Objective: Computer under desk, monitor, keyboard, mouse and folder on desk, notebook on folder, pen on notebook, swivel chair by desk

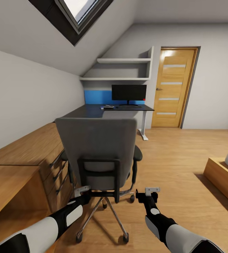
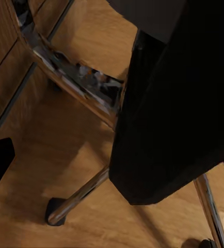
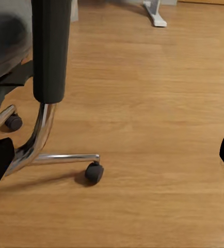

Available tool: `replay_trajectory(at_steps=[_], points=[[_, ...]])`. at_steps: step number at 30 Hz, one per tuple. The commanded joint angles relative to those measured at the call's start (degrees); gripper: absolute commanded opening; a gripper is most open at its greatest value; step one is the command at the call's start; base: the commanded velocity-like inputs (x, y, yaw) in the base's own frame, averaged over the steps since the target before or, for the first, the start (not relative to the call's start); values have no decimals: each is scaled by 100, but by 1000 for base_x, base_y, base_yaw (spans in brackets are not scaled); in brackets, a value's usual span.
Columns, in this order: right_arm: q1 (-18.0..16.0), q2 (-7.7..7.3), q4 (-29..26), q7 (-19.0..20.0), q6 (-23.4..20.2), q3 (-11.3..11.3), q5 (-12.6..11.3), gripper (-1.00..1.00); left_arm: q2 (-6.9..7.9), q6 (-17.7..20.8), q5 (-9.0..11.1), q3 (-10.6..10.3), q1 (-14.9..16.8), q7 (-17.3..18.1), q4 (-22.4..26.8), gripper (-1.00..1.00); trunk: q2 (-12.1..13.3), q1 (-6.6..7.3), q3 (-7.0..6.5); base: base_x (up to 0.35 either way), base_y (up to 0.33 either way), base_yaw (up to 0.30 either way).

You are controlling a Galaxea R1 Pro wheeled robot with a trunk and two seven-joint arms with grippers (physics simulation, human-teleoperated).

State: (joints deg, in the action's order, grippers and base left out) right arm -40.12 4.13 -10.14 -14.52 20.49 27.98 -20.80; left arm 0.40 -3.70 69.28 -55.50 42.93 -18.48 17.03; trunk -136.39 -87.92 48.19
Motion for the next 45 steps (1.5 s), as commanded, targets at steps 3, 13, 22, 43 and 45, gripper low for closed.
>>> replay_trajectory(at_steps=[3,13,22,43,45], points=[[-4,0,4,-25,22,49,-42,100,4,-26,57,-49,5,-33,11,100,-3,-2,6,284,-109,-4],[-4,0,4,-25,33,49,-38,100,4,-26,55,-49,5,-33,11,100,-3,-2,-35,303,-173,-103],[-4,0,4,-25,34,49,-38,100,-1,-26,51,-53,5,-33,11,100,-3,-2,-69,206,-152,-101],[-4,-17,4,-25,34,38,-38,100,0,-26,60,-59,5,-34,2,100,-3,-2,-69,-152,0,0],[-4,-17,4,-25,34,36,-40,100,4,-27,60,-58,5,-38,2,100,-3,-2,-69,-274,0,0]])
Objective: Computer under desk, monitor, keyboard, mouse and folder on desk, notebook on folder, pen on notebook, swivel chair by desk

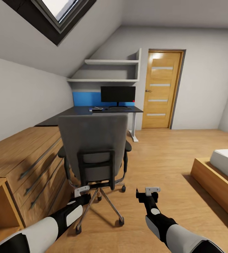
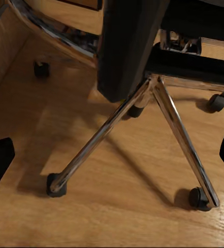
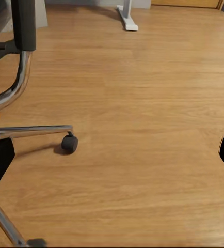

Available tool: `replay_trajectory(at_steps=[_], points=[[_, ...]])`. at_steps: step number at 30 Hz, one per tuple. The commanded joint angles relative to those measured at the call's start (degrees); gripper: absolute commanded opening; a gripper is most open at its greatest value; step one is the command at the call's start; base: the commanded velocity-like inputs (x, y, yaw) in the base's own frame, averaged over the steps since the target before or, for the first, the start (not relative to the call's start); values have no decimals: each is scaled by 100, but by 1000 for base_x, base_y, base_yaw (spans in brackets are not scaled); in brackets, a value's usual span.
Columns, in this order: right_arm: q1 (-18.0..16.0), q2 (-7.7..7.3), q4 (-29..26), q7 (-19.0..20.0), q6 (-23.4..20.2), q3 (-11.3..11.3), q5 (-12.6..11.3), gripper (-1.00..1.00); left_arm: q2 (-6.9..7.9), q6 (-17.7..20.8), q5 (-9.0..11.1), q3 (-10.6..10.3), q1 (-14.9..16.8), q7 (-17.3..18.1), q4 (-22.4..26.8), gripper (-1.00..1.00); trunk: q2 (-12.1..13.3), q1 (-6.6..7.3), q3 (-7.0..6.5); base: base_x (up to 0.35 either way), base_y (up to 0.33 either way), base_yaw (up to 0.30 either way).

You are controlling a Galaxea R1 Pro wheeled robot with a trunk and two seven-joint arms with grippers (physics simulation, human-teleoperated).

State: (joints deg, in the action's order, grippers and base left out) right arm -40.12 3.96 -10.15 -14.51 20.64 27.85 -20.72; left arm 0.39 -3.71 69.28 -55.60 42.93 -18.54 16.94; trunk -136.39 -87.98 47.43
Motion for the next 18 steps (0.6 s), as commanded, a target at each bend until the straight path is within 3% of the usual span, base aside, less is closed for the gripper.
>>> replay_trajectory(at_steps=[1,5,12,16,18], points=[[-5,0,4,-25,19,49,-49,100,6,-28,61,-48,5,-33,7,100,-3,4,6,-285,0,0],[-5,0,4,-25,19,46,-53,100,11,-46,69,-46,5,-35,-116,100,-3,4,6,-207,0,0],[-5,-1,4,-25,21,45,-54,100,48,-63,150,39,5,-55,-367,100,-3,4,6,-54,0,0],[-5,-6,4,-25,20,45,-55,100,79,-117,626,167,5,-53,-470,100,-3,4,6,-8,0,0],[-5,-7,4,-25,20,45,-55,100,91,-146,760,183,5,-53,-480,100,-3,4,6,-3,0,0]])
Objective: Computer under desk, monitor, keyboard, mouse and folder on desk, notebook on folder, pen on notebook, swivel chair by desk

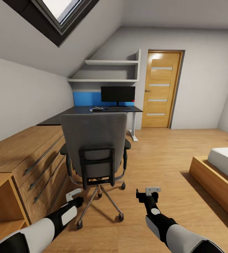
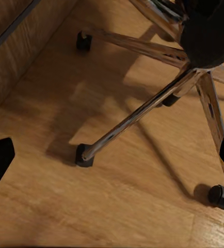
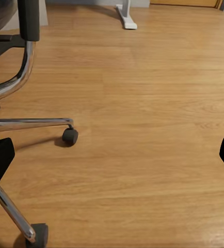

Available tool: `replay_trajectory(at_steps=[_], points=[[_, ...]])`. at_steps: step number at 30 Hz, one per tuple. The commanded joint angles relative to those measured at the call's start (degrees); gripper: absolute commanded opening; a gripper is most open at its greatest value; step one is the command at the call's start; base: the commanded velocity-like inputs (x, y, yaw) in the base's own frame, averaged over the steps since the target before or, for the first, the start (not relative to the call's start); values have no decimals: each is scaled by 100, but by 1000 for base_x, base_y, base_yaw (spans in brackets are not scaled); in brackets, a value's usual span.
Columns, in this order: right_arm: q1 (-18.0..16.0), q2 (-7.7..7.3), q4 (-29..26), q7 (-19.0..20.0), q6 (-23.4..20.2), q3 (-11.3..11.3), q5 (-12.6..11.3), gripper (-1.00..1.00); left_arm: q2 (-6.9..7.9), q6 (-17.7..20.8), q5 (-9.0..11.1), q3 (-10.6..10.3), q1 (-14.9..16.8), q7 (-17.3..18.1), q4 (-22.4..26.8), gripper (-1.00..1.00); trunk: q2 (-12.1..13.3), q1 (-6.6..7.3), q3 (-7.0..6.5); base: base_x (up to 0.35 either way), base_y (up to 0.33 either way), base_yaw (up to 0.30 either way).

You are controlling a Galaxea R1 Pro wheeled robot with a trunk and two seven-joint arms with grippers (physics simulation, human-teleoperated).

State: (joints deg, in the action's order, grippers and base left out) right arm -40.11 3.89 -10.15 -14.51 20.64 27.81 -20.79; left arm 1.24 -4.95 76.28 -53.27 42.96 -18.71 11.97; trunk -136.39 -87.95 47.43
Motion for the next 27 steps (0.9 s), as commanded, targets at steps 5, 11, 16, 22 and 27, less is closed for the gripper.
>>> replay_trajectory(at_steps=[5,11,16,22,27], points=[[-5,9,1,-25,19,53,-48,100,115,-69,414,23,2,-32,3,100,-3,1,6,-1,0,0],[-5,14,-3,-25,19,55,-48,100,156,-70,764,59,2,-27,6,100,-3,1,6,0,0,0],[-5,15,-4,-25,19,50,-48,100,170,-75,963,77,2,-29,7,100,-3,1,6,0,0,0],[-5,15,-1,-25,19,50,-43,100,174,-87,985,71,2,-26,7,100,-3,1,6,118,12,0],[-5,13,-6,-26,19,50,-47,100,175,-92,985,64,2,-20,7,100,-3,1,6,159,10,0]])
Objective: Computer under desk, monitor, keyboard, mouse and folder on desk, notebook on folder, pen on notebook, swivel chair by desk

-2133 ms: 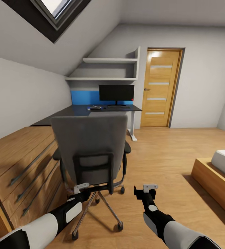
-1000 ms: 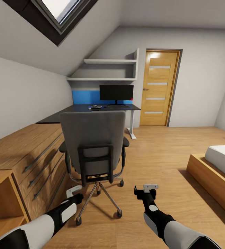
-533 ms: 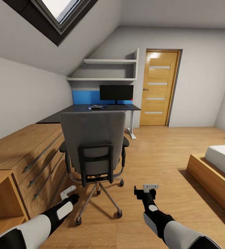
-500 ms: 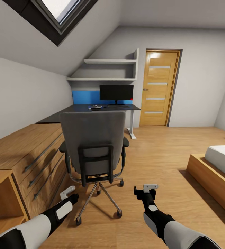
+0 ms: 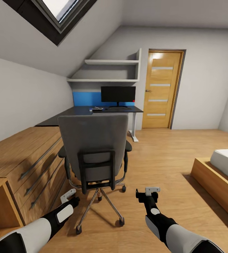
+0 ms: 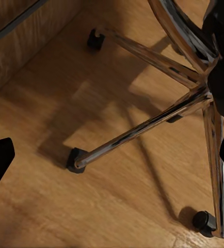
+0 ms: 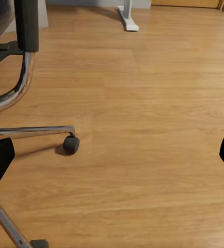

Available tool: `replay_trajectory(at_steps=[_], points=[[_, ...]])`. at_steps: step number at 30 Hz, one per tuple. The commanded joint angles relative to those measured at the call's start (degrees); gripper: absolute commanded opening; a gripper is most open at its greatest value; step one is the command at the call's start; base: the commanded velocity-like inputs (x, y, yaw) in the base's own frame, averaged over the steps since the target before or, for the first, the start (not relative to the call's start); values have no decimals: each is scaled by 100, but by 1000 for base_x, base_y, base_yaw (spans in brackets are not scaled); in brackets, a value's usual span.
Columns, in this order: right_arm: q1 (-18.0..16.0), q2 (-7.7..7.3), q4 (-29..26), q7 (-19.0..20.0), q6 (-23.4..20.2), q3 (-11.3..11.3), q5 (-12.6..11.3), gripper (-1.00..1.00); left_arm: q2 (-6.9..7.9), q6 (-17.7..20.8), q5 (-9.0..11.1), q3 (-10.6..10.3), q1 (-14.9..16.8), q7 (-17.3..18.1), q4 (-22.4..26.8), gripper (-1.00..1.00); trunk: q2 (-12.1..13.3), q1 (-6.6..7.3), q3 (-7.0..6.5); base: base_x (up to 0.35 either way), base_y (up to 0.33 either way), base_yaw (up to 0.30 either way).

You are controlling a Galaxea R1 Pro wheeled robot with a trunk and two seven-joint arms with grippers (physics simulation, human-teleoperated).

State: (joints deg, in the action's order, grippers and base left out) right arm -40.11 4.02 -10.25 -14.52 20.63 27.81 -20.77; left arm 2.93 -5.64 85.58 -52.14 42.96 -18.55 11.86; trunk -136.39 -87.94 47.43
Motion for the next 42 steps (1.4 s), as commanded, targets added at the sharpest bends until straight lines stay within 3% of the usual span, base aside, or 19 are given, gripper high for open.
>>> replay_trajectory(at_steps=[1,14,33,42], points=[[-5,-1,3,-25,20,50,-48,100,6,-24,55,-49,2,-36,19,100,-3,0,6,53,3,0],[-5,10,14,-25,213,63,-42,100,-2,-25,49,-74,2,-27,19,100,-3,0,6,7,0,6],[2,8,14,-25,248,60,-41,100,-27,-23,33,-112,2,-19,22,100,-3,0,6,1,0,157],[3,3,14,-25,248,59,-41,100,-47,-17,30,-209,2,-10,28,100,-3,0,6,178,0,10]])
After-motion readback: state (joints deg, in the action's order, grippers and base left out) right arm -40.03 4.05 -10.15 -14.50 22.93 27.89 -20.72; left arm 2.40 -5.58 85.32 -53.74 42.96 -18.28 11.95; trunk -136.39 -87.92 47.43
